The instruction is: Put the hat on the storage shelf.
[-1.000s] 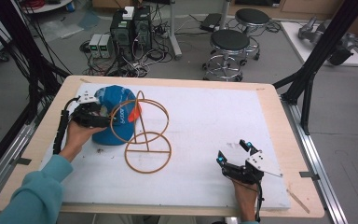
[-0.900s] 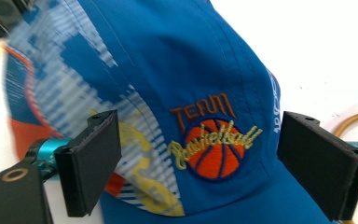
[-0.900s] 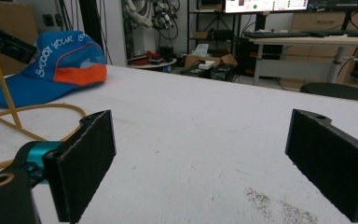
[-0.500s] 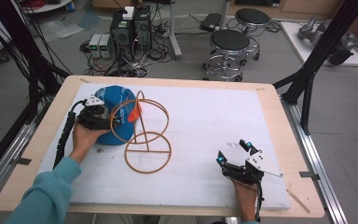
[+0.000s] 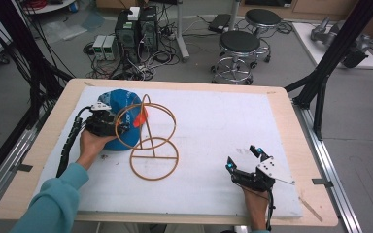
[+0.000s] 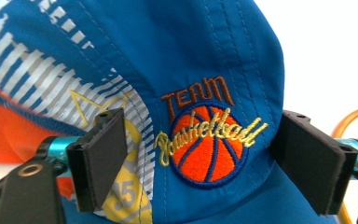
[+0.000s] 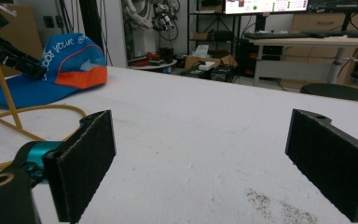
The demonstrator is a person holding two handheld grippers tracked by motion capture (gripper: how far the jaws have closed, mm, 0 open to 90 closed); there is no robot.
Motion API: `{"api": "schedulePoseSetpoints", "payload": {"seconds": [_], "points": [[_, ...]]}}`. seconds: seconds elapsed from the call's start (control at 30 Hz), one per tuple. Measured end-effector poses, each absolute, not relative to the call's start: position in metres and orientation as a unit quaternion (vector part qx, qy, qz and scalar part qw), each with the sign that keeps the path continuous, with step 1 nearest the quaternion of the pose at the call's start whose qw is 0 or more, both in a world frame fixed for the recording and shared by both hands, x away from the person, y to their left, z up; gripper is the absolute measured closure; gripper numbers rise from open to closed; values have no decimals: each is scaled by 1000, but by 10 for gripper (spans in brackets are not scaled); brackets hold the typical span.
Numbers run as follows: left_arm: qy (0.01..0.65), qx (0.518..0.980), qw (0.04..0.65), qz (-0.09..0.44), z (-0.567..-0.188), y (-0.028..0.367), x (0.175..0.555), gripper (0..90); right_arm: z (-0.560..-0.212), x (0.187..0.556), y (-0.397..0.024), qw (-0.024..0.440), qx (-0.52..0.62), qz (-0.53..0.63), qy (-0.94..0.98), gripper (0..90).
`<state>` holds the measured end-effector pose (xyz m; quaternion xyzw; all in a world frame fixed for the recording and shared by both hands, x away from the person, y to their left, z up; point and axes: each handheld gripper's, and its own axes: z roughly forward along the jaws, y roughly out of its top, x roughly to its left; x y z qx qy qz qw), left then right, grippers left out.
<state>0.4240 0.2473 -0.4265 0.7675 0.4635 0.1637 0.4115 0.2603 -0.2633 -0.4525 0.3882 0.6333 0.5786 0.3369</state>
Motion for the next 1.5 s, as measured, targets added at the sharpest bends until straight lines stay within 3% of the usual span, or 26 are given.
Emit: {"api": "schedulePoseSetpoints", "payload": {"seconds": [0.27, 0.33, 0.57, 0.7, 0.93, 1.5], "points": [[473, 751, 447, 112, -430, 254, 424, 397, -453, 260, -263, 336, 389, 579, 633, 74], [469, 743, 464, 114, -433, 255, 420, 509, -453, 260, -263, 336, 389, 579, 633, 74], [471, 736, 474, 107, -434, 256, 418, 608, -453, 260, -263, 338, 389, 579, 633, 74], [469, 738, 472, 109, -431, 258, 417, 722, -453, 260, -263, 337, 389, 578, 633, 74], [458, 743, 471, 125, -426, 261, 414, 805, -453, 260, -263, 337, 389, 578, 633, 74], [435, 735, 496, 156, -397, 285, 397, 821, -452, 260, -263, 338, 388, 577, 634, 74]]}}
